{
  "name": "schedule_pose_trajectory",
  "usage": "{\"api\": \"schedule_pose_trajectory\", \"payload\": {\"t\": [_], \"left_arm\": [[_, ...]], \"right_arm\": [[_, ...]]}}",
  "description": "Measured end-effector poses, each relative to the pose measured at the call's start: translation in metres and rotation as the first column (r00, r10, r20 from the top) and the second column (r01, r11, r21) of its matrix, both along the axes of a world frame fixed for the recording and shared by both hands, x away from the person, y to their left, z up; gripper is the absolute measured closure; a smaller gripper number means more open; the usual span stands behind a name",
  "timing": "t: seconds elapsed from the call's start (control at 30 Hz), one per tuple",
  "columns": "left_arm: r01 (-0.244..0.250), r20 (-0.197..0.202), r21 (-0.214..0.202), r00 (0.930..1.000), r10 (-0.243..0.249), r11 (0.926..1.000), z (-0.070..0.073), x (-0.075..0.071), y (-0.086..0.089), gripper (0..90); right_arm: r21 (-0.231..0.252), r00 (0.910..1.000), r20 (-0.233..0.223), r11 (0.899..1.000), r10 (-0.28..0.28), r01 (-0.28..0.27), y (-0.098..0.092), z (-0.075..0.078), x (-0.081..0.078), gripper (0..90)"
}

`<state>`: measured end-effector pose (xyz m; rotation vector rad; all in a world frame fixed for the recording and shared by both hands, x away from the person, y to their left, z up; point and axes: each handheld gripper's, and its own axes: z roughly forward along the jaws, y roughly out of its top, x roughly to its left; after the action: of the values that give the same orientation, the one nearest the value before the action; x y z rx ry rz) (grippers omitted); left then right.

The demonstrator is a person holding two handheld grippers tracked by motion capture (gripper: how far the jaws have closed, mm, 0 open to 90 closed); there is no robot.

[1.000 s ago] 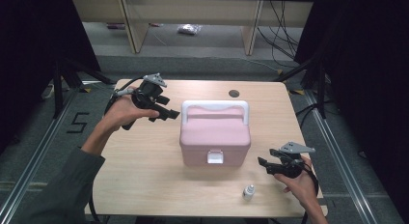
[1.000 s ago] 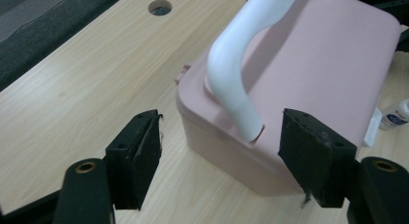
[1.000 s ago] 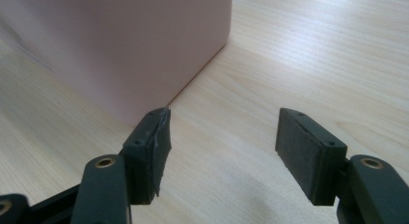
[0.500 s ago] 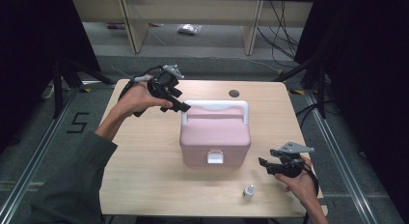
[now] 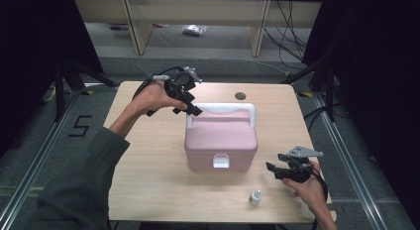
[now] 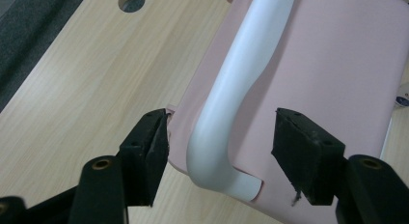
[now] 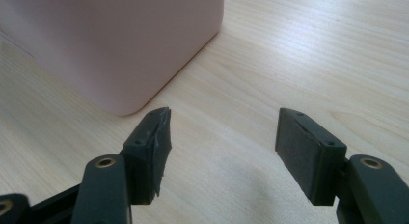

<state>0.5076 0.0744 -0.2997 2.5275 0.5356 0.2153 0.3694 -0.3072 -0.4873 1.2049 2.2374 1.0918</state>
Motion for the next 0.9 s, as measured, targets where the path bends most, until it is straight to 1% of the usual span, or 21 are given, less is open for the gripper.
{"api": "schedule_pose_trajectory", "payload": {"t": [0.03,0.07,0.1,0.13,0.17,0.33,0.37,0.4,0.43,0.47,0.5,0.53,0.57,0.6,0.67,0.73,0.77,0.8,0.83,0.87,0.9], "left_arm": [[0.000,0.000,0.000,1.0000,0.000,1.0000,0.000,0.000,0.000,37.9],[0.005,-0.004,0.014,1.0000,-0.005,0.9999,0.000,0.001,-0.002,37.9],[0.012,-0.010,0.023,0.9999,-0.012,0.9997,0.000,0.003,-0.006,38.3],[0.012,-0.010,0.023,0.9999,-0.012,0.9997,0.000,0.003,-0.006,38.3],[0.020,-0.022,0.030,0.9996,-0.019,0.9993,-0.002,0.004,-0.009,38.5],[0.026,-0.036,0.038,0.9991,-0.025,0.9989,-0.007,0.005,-0.014,38.8],[0.033,-0.038,0.044,0.9988,-0.031,0.9985,-0.007,0.005,-0.015,39.5],[0.032,-0.039,0.046,0.9988,-0.030,0.9984,-0.007,0.005,-0.017,39.8],[0.036,-0.037,0.052,0.9987,-0.034,0.9980,-0.008,0.006,-0.018,39.8],[0.036,-0.037,0.052,0.9987,-0.034,0.9980,-0.008,0.006,-0.018,39.8],[0.037,-0.041,0.053,0.9986,-0.035,0.9979,-0.009,0.006,-0.019,39.8],[0.035,-0.041,0.050,0.9986,-0.033,0.9981,-0.009,0.006,-0.019,39.8],[0.037,-0.043,0.055,0.9985,-0.034,0.9978,-0.009,0.007,-0.019,39.8],[0.037,-0.043,0.055,0.9985,-0.034,0.9978,-0.009,0.007,-0.019,39.8],[0.037,-0.046,0.061,0.9984,-0.034,0.9975,-0.011,0.007,-0.020,40.1],[0.041,-0.044,0.068,0.9983,-0.038,0.9969,-0.012,0.008,-0.021,40.2],[0.046,-0.043,0.074,0.9982,-0.042,0.9962,-0.012,0.008,-0.022,40.9],[0.046,-0.043,0.074,0.9982,-0.042,0.9962,-0.012,0.008,-0.022,42.1],[0.042,-0.040,0.077,0.9984,-0.039,0.9962,-0.012,0.009,-0.023,42.8],[0.042,-0.040,0.077,0.9984,-0.039,0.9962,-0.012,0.009,-0.023,43.6],[0.058,-0.041,0.083,0.9977,-0.054,0.9949,-0.012,0.008,-0.023,44.6]], "right_arm": [[0.000,1.0000,0.000,1.000,0.000,0.000,0.000,0.000,0.000,38.6],[0.029,0.9994,-0.031,1.000,-0.011,0.012,0.002,0.000,-0.001,38.6],[0.029,0.9996,-0.026,0.999,-0.014,0.014,0.001,-0.002,-0.001,38.6],[0.008,1.0000,-0.003,1.000,-0.003,0.003,-0.001,-0.002,0.000,38.6],[0.006,1.0000,-0.006,1.000,-0.004,0.004,-0.002,-0.002,0.000,38.6],[0.016,0.9998,-0.019,1.000,-0.006,0.007,-0.002,-0.001,-0.001,38.6],[0.011,0.9997,-0.025,1.000,-0.007,0.008,-0.002,-0.002,-0.001,38.6],[0.038,0.9978,-0.058,0.999,-0.031,0.033,0.001,-0.002,-0.004,38.6],[0.016,0.9996,-0.024,1.000,-0.014,0.015,-0.001,-0.002,-0.002,38.6],[0.016,0.9996,-0.024,1.000,-0.014,0.015,-0.001,-0.002,-0.002,38.6],[0.023,0.9993,-0.037,1.000,-0.008,0.009,-0.001,-0.002,-0.002,38.6],[0.009,0.9999,-0.015,1.000,-0.008,0.008,-0.002,-0.001,-0.002,38.6],[0.018,0.9999,-0.013,1.000,-0.005,0.006,-0.002,-0.002,-0.001,38.6],[0.009,0.9998,-0.017,1.000,-0.007,0.007,-0.002,-0.001,-0.001,38.6],[0.028,0.9992,-0.034,0.999,-0.019,0.020,0.000,-0.002,-0.002,38.6],[0.025,0.9994,-0.033,1.000,-0.012,0.013,-0.001,-0.002,-0.002,38.6],[0.035,0.9983,-0.053,0.999,-0.024,0.025,0.000,-0.002,-0.004,38.6],[0.035,0.9983,-0.053,0.999,-0.024,0.025,0.000,-0.002,-0.004,38.6],[0.026,0.9995,-0.028,0.999,-0.017,0.018,-0.002,-0.002,-0.003,38.6],[0.026,0.9995,-0.028,0.999,-0.017,0.018,-0.002,-0.002,-0.003,38.6],[0.006,1.0000,-0.009,1.000,-0.005,0.005,-0.004,-0.002,-0.002,38.7]]}}
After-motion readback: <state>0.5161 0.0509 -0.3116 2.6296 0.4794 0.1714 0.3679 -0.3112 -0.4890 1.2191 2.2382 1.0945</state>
